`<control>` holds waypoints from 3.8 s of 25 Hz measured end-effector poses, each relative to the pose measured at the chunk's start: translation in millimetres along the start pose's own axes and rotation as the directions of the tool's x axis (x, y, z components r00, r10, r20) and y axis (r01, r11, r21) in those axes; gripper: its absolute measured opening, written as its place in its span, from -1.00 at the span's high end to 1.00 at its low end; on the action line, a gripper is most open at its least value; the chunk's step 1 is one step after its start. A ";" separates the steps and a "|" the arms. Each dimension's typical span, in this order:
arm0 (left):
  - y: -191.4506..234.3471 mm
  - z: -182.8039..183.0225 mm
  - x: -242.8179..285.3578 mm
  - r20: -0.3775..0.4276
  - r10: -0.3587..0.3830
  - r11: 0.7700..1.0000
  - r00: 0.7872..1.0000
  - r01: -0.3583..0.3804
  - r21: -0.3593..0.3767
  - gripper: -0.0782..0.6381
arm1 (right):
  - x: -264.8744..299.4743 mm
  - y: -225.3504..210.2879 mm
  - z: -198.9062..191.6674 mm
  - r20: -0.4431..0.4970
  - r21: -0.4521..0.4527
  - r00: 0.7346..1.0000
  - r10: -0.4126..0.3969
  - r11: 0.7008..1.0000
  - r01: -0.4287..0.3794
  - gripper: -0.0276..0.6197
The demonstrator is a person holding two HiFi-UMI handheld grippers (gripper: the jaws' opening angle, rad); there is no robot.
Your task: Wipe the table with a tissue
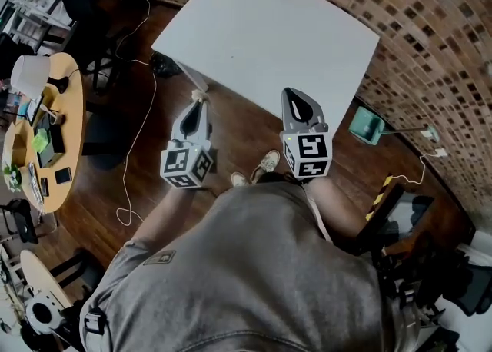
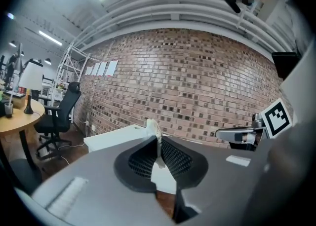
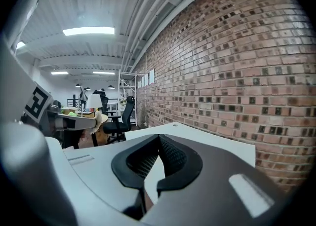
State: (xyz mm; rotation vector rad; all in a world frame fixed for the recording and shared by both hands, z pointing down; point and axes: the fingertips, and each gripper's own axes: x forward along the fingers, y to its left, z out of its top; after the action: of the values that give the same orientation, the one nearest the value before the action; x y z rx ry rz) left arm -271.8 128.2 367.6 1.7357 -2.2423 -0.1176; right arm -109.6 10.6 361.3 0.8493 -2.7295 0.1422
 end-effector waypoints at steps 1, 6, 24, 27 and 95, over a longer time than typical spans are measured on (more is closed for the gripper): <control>-0.8 0.2 8.4 -0.009 -0.006 1.000 1.000 0.006 0.007 0.70 | 3.3 -5.7 -0.1 0.002 0.010 1.000 -0.007 1.000 0.007 0.87; -7.8 4.1 53.3 -0.036 -0.038 0.998 0.999 0.040 0.047 0.70 | 19.3 -31.9 -2.8 0.005 0.049 1.000 -0.026 0.998 0.026 0.87; 48.4 -54.6 169.8 -0.240 -0.088 0.993 0.967 0.105 0.059 0.70 | 86.2 -68.4 -34.9 -0.090 0.115 0.982 -0.166 0.978 0.176 0.87; 57.1 -69.4 186.1 -0.297 -0.129 0.986 0.946 0.153 0.060 0.70 | 93.5 -66.1 -41.1 -0.127 0.135 0.970 -0.209 0.965 0.226 0.87; 40.3 -185.5 294.2 -0.718 -0.113 0.939 0.687 0.311 0.150 0.70 | 131.9 -109.1 -96.0 -0.294 0.240 0.919 -0.263 0.910 0.338 0.87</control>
State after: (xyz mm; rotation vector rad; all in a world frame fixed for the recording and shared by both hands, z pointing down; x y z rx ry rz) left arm -322.1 -120.5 608.9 1.7518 -1.5229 0.7152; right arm -129.0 -133.7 492.9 1.2297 -2.3328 0.5540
